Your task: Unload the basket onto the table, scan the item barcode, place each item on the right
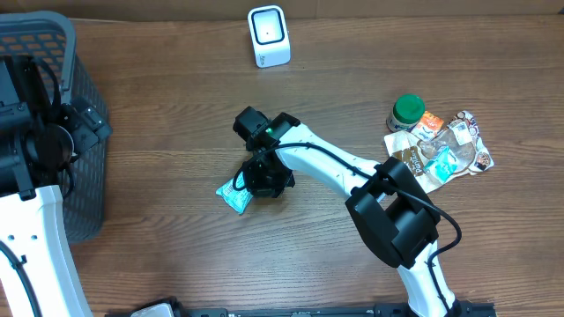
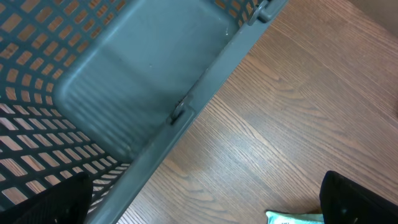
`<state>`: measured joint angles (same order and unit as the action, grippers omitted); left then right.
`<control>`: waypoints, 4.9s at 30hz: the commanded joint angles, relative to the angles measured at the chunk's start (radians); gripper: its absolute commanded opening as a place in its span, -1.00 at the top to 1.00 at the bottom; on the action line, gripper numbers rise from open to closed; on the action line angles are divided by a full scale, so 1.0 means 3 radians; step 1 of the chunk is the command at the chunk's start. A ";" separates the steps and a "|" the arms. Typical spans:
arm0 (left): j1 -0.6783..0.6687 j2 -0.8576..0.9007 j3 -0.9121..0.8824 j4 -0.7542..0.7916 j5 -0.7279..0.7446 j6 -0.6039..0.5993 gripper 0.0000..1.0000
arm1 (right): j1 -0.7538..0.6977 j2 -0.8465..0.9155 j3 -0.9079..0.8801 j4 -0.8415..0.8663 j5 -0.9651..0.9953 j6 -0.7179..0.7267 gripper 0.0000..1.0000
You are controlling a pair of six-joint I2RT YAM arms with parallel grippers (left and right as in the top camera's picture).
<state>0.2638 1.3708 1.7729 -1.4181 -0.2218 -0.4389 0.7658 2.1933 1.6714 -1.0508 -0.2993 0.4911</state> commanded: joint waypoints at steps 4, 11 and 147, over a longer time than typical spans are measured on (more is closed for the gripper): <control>0.0014 0.0011 0.0047 0.0004 -0.0047 -0.0010 -0.99 | -0.0290 -0.0281 0.0312 -0.0225 -0.0006 -0.0612 0.34; 0.0014 0.0011 0.0046 0.0004 -0.0047 -0.0010 -0.99 | -0.0693 -0.0303 0.0514 -0.0350 -0.0085 -0.1138 -0.43; 0.0014 0.0011 0.0047 0.0004 -0.0047 -0.0010 -0.99 | -0.0749 0.0851 0.1204 0.3998 0.2892 -0.5483 0.92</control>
<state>0.2638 1.3708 1.7729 -1.4178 -0.2218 -0.4389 0.5430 2.4626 2.0190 0.1310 0.5514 -1.1355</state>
